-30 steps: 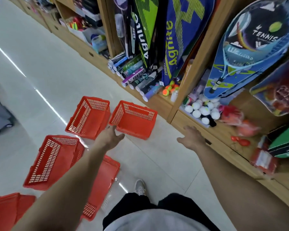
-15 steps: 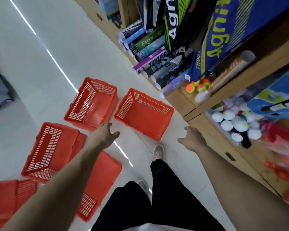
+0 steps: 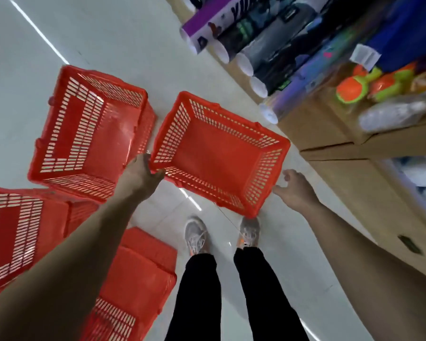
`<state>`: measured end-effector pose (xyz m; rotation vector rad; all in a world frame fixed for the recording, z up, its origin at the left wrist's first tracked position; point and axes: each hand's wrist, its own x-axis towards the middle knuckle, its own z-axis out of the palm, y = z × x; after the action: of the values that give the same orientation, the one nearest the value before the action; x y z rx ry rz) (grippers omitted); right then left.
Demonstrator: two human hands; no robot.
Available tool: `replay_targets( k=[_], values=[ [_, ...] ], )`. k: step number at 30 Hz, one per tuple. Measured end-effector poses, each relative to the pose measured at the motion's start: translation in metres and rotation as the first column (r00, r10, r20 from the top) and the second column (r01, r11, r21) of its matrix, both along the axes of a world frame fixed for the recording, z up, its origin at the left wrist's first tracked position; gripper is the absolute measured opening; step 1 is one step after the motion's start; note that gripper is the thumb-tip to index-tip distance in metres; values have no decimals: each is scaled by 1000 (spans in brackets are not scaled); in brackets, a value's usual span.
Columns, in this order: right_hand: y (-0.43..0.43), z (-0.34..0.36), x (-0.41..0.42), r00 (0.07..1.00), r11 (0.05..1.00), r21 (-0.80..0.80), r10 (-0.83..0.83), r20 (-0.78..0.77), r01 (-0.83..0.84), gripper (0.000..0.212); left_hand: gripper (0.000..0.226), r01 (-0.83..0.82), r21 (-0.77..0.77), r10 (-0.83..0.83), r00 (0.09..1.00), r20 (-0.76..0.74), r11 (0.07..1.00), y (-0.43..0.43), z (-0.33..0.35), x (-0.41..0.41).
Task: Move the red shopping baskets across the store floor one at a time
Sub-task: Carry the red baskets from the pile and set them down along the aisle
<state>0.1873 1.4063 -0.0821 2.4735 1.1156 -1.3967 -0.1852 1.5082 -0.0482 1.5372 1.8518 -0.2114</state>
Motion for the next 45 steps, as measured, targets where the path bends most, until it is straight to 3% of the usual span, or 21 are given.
replay_targets(
  k=[4,6,11,14,17,22,26,34,39,45],
  values=[
    [-7,-101,2,979,981,48,-191,67,188,68,48,43,83,-43,999,-2,996,24,-92,-7],
    [-13,-140,1,947,950,86,-306,95,299,72,61,36,89,-34,999,-23,995,43,-133,-11],
    [-32,-198,-16,865,848,226,-500,41,479,54,81,-32,81,30,999,30,996,79,-203,-6],
    [-35,-201,-18,842,823,294,-531,93,486,46,70,-104,111,96,993,70,988,74,-217,-1],
    [-35,-179,-10,835,816,309,-541,105,489,44,41,-137,161,134,990,34,977,52,-205,-8],
    [-39,-94,-4,874,848,314,-476,100,426,40,21,-214,222,208,977,49,951,8,-136,-38],
    [-44,2,-13,914,877,324,-399,77,355,34,12,-288,251,274,957,91,924,-28,-43,-61],
    [-52,188,-51,968,893,388,-249,2,229,32,14,-407,339,397,912,103,848,-96,156,-117],
    [-36,279,-88,992,870,478,-124,-30,123,32,16,-594,381,592,794,137,708,-164,263,-148],
    [-21,368,-131,974,799,595,195,-111,-92,30,21,-728,507,785,602,148,462,-297,363,-157]
  ],
)
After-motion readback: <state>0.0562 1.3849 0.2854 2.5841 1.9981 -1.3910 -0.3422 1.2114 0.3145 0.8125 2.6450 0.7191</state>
